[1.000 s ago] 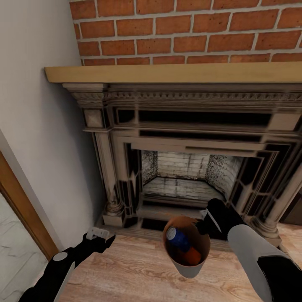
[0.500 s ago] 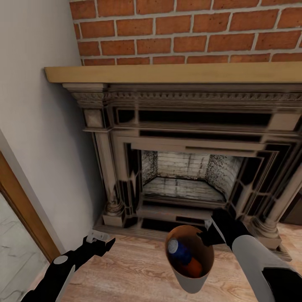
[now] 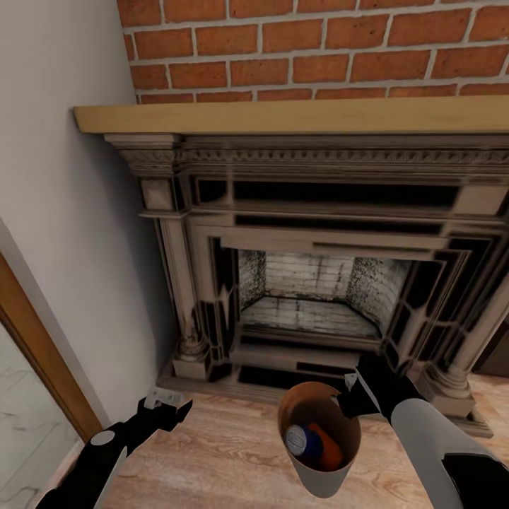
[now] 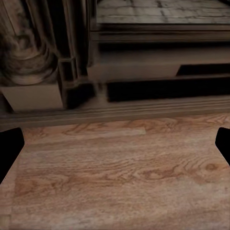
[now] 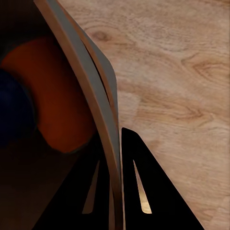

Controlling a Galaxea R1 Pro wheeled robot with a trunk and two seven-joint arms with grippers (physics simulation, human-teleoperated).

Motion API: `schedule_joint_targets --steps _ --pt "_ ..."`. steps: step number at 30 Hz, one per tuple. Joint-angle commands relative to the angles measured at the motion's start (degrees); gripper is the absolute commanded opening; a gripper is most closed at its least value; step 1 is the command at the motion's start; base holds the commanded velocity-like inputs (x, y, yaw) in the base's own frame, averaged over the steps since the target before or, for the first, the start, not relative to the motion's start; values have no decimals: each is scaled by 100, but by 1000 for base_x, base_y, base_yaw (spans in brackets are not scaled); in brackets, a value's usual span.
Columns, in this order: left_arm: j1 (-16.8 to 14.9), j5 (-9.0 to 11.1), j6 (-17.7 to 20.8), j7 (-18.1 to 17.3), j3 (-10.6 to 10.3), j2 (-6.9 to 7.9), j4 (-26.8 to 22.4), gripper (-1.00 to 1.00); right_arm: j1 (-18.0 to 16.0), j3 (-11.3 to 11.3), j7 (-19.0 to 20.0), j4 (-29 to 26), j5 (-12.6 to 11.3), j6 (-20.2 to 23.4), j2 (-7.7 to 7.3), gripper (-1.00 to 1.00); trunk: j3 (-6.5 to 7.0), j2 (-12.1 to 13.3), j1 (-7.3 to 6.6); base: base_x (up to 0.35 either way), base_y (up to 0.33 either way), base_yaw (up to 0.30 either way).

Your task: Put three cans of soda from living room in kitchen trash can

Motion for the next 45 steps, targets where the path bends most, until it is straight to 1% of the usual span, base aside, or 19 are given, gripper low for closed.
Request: schedule_joint_targets --steps 1,4,10,20,26,45 --pt "0 -1 0 7 -1 0 2 100 -3 -14 28 1 -119 16 2 -100 -18 -42 22 0 0 0" --pt "0 -3 -4 15 -2 0 5 100 -3 -14 31 1 -121 16 2 -100 -72 -162 88 0 0 0" --pt "0 -6 -9 20 -3 0 8 100 40 -14 33 1 -127 -150 2 -100 -179 -403 220 0 0 0" --pt "0 1 -18 20 -7 0 153 100 67 -8 33 1 -131 -193 11 -100 -359 -804 440 0 0 0" --pt "0 -2 -129 20 -8 0 169 100 76 -10 33 1 -131 -195 17 -100 -359 -804 440 0 0 0" --pt "0 -4 -139 20 -3 0 246 100 77 -11 48 1 -135 -195 21 -100 -700 -1566 857 0 0 0"
